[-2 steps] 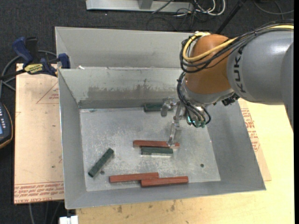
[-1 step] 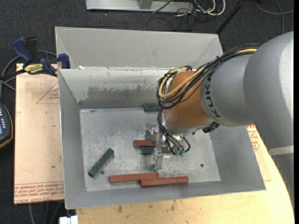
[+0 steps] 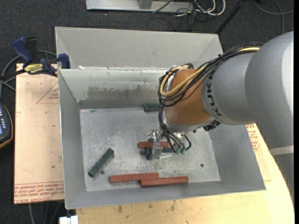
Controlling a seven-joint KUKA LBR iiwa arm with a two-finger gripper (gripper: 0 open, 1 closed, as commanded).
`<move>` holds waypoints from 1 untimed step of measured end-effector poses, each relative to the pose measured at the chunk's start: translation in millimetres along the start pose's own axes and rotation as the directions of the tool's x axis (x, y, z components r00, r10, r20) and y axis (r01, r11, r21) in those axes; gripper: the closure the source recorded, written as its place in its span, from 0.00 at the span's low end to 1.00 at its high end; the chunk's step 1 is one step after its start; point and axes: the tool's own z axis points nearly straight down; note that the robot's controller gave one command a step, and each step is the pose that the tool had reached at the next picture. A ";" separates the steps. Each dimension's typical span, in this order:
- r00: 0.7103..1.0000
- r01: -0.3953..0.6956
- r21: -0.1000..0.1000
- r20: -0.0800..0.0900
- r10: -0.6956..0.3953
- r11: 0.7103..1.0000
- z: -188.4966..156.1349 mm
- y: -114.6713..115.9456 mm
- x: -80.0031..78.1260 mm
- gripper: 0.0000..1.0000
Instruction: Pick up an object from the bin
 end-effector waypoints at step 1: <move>0.991 -0.134 0.000 -0.001 0.134 0.991 0.0 -1.7 41.5 1.00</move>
Offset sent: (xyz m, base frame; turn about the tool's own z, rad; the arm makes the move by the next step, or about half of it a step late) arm -0.0415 -0.0021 -0.0001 0.1362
